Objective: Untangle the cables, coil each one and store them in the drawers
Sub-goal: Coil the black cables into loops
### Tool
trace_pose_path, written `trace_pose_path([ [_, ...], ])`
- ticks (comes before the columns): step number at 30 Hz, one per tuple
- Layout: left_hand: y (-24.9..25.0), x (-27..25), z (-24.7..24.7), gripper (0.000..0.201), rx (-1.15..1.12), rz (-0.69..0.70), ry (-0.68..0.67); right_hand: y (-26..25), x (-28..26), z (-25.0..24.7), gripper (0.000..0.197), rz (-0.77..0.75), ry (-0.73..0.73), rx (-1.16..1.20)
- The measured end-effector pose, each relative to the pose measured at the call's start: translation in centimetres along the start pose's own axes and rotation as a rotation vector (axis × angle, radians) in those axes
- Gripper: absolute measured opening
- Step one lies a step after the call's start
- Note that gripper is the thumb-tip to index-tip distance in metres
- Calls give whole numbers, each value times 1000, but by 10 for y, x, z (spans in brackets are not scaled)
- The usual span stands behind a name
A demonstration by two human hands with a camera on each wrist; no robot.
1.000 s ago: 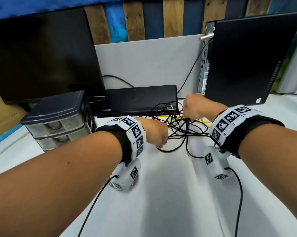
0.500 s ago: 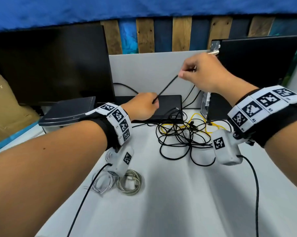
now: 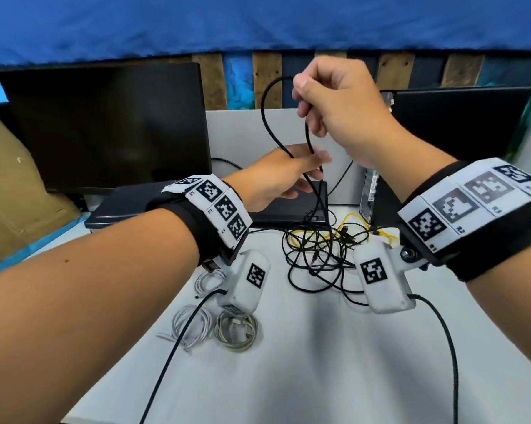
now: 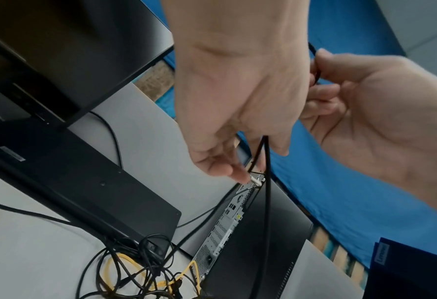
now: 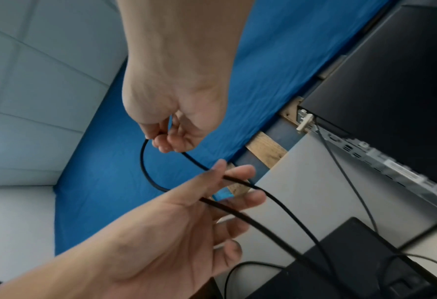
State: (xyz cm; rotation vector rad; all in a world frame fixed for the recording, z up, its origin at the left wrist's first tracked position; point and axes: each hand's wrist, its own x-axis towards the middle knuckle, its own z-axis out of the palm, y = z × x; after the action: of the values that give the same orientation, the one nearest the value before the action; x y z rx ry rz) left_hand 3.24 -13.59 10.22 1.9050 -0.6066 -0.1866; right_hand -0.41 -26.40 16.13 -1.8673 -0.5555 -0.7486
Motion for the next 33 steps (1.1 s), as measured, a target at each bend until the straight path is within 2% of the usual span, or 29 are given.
trace_pose_path([
  [3,1,-3,1,27,-59,31,-32,3,-4,-4,19,52,-5,121],
  [5,3,-4,0,30,-100,49,26,8,-6,-7,15,83,75,129],
  [6,5,-4,-3,31,-116,57,73,15,-8,-9,20,122,130,126],
  [8,9,-6,-12,32,-134,77,166,42,-19,-13,28,280,175,65],
  [9,11,-7,-17,33,-136,84,197,60,-29,-16,30,374,127,-47],
  [10,13,-10,-23,33,-135,89,216,83,-40,-19,31,461,5,-226],
  [12,15,-15,-31,34,-127,92,228,126,-68,-26,43,602,-369,-625],
  [14,15,-19,-36,35,-116,82,233,151,-92,-29,65,661,-639,-847],
  [16,15,-21,-38,36,-100,68,238,163,-105,-29,77,629,-736,-923],
  [19,15,-24,-38,35,-76,50,229,176,-109,-23,81,572,-849,-1042],
  [20,15,-25,-39,35,-68,44,225,180,-110,-21,78,563,-904,-1088],
  [22,15,-25,-40,35,-59,41,217,190,-113,-16,61,489,-952,-1159],
  [24,14,-24,-42,36,-62,49,217,199,-114,-16,43,359,-897,-1175],
  [26,12,-24,-45,37,-57,53,222,201,-110,-21,34,296,-825,-1096],
  [29,9,-23,-51,37,-53,43,229,193,-87,-33,21,302,-818,-1045],
  [33,7,-22,-55,39,-53,34,223,165,-50,-45,4,442,-852,-1117],
])
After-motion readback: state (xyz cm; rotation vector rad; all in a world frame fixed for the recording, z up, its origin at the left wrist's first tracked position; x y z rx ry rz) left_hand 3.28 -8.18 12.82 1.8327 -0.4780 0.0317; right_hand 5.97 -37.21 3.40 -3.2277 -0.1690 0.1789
